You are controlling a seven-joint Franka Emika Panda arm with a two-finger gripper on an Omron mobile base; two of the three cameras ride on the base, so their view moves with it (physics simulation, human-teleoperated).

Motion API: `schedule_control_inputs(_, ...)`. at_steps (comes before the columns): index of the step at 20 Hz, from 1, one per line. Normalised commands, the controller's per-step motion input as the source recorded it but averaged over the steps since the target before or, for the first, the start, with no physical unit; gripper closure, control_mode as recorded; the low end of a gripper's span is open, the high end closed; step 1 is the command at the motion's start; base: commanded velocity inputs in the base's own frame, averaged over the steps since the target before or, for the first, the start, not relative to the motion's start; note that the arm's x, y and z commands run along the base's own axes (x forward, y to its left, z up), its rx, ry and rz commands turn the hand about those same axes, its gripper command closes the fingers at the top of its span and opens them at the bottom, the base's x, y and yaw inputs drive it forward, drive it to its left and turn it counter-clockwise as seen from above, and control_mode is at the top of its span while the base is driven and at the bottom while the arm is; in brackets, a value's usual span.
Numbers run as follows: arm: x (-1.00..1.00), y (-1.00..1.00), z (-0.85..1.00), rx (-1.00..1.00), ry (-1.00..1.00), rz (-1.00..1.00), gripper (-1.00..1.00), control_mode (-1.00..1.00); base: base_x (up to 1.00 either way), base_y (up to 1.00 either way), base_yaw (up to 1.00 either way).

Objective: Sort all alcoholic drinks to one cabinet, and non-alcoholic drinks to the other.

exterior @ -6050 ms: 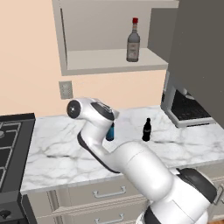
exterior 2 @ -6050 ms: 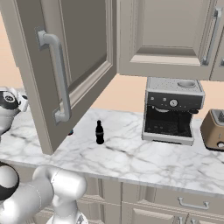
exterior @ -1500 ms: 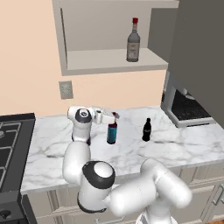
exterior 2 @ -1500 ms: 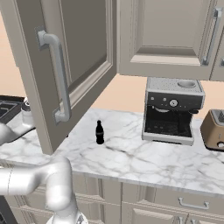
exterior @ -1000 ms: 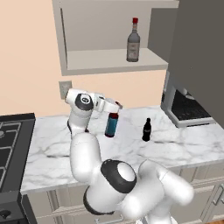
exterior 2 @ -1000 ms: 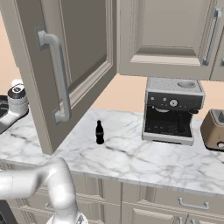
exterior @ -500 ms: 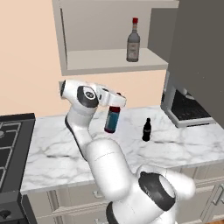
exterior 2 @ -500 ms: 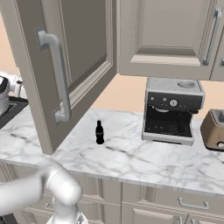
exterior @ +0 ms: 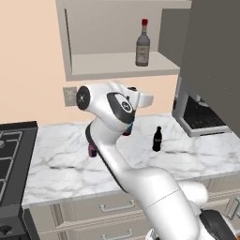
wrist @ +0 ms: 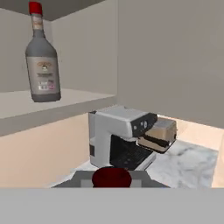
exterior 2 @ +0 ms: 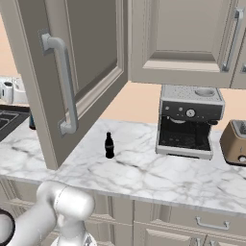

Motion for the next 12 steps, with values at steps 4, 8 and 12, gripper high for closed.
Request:
schedule_control_inputs(4, -0.02, 0.00, 0.72, 0.00, -0.07, 0.36, 1.00, -1.00, 0.00, 0.00, 0.00)
schedule_control_inputs(8, 0.00, 0.04, 0.73, 0.00, -0.03, 0.33, 1.00, -1.00, 0.00, 0.00, 0.00)
schedule_control_inputs(12, 0.00, 0.22, 0.71, 0.00, 0.00, 0.26, 1.00, -1.00, 0.00, 0.00, 0.00)
